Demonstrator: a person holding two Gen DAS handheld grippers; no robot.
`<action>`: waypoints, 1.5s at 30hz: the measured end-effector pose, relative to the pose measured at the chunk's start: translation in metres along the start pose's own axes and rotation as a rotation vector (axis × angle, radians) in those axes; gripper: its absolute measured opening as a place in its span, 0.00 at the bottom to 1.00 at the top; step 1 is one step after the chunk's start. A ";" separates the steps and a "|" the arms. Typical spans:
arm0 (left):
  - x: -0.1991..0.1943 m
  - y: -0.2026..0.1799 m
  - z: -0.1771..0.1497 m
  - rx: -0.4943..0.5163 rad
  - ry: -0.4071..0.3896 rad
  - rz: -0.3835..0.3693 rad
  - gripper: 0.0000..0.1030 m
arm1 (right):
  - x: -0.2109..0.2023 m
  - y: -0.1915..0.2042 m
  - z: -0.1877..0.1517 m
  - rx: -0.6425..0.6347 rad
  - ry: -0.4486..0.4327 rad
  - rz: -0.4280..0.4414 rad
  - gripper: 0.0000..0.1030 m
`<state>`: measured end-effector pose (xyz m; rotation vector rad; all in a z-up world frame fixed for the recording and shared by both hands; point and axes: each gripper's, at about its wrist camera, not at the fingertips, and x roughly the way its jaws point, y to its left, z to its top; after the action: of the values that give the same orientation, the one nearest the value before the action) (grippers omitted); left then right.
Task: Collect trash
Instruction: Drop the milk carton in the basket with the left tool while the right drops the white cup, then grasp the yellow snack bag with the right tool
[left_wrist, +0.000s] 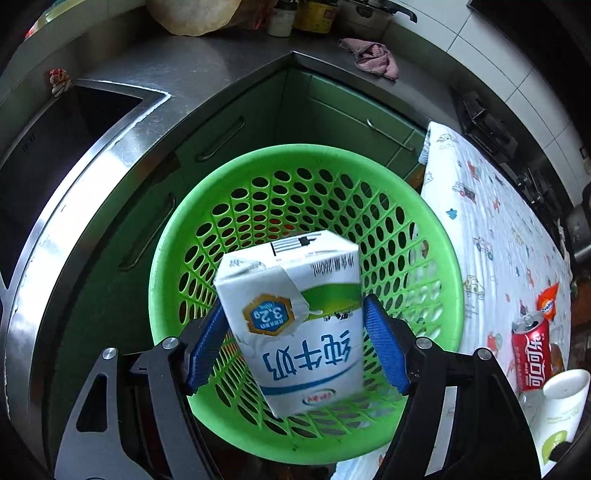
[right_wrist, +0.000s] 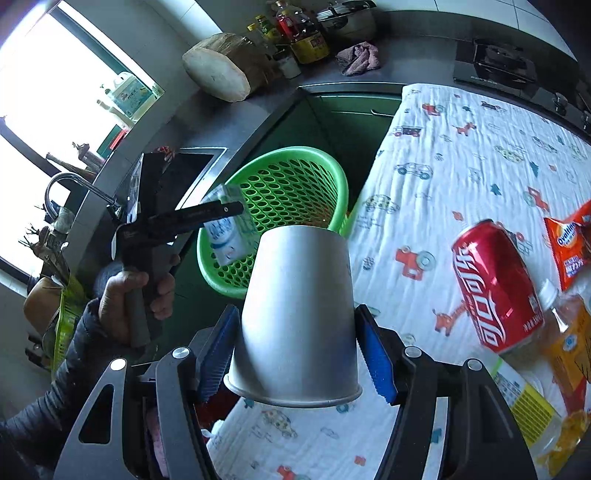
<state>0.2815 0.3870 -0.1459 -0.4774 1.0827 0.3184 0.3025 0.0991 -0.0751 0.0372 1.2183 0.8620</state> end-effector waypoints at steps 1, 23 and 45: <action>0.003 0.002 0.000 -0.004 0.007 -0.004 0.73 | 0.006 0.003 0.006 -0.001 0.001 0.003 0.60; -0.028 0.048 -0.022 -0.048 -0.051 -0.050 0.81 | 0.121 0.036 0.096 0.001 0.028 -0.029 0.68; -0.087 -0.046 -0.072 0.114 -0.136 -0.123 0.83 | -0.044 -0.034 -0.032 0.013 -0.147 -0.187 0.74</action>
<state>0.2099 0.3092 -0.0852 -0.4126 0.9295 0.1774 0.2915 0.0360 -0.0682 -0.0032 1.0711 0.6765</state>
